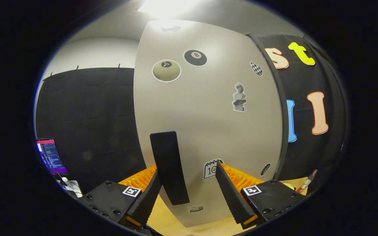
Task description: Open the shoe cabinet door, grab the shoes and put them into the shoe cabinet, then close the shoe cabinet door.
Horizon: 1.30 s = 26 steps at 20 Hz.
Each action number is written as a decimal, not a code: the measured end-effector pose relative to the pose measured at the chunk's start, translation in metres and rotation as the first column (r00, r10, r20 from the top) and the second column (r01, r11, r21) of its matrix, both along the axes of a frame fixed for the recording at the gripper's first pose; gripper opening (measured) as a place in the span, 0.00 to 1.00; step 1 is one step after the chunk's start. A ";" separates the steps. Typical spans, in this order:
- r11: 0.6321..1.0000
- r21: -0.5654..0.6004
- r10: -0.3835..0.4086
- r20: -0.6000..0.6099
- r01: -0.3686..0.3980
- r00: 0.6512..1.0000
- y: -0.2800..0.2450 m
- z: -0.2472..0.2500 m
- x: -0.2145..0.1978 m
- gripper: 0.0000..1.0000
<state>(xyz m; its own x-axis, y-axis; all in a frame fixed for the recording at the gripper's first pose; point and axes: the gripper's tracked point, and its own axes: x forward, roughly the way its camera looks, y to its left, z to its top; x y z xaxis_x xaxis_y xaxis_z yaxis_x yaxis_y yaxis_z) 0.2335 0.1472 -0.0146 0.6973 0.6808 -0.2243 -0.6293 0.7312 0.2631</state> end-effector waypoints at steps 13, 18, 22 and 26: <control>0.960 -0.035 -0.276 0.030 0.277 0.961 0.058 -0.013 0.044 1.00; 0.953 0.009 -0.304 0.022 0.304 0.952 0.057 -0.004 0.028 0.97; 0.941 0.024 -0.337 0.065 0.336 0.939 0.027 0.011 0.007 0.97; 0.919 -0.041 -0.383 0.135 0.392 0.914 -0.030 0.023 -0.019 0.97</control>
